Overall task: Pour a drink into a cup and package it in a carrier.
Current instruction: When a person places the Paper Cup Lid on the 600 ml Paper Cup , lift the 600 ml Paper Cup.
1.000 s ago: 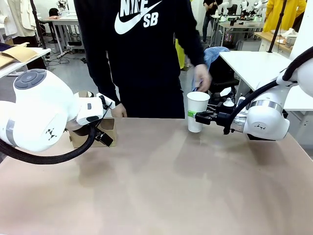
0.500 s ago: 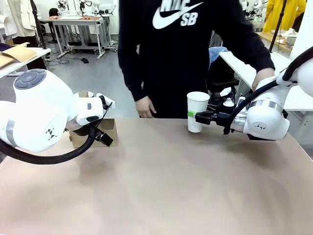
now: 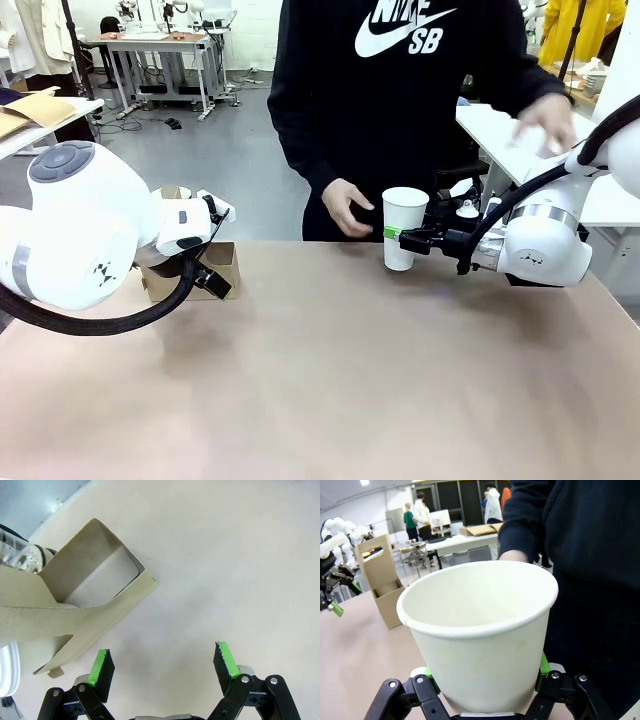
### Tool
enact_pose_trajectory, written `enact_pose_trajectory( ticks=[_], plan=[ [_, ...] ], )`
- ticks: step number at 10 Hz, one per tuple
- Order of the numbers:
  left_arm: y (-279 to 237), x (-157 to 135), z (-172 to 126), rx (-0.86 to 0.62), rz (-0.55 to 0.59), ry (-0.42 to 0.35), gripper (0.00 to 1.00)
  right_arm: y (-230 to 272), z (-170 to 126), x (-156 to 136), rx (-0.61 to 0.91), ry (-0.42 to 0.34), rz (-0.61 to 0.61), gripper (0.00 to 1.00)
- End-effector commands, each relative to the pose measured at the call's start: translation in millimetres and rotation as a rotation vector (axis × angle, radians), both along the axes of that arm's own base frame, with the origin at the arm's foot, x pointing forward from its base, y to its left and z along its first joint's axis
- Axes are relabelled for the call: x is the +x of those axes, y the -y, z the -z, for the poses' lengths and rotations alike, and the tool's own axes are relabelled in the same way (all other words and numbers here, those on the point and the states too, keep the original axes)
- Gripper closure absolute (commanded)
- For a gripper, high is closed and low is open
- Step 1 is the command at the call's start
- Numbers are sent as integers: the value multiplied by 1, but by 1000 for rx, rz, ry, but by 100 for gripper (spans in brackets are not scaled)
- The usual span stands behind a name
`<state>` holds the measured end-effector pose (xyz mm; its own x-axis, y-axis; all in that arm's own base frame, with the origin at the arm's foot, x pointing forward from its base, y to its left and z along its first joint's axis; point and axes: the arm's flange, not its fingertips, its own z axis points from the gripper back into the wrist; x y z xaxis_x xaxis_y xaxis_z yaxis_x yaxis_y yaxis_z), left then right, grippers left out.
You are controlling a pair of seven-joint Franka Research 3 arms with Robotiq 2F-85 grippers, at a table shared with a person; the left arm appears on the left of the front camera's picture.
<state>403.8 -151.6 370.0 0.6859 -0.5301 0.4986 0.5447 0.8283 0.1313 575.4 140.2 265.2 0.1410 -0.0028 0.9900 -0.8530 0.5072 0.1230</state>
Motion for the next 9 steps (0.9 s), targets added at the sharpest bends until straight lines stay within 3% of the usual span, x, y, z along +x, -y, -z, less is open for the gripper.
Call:
enact_pose_trajectory(
  ticks=[1, 9],
  plan=[
    [0, 0, 0, -1, 0, 0, 0, -3, -4, -3, 18, 3, 15, 20],
    [0, 0, 0, -1, 0, 0, 0, -3, -4, -3, 18, 3, 15, 20]
  ],
)
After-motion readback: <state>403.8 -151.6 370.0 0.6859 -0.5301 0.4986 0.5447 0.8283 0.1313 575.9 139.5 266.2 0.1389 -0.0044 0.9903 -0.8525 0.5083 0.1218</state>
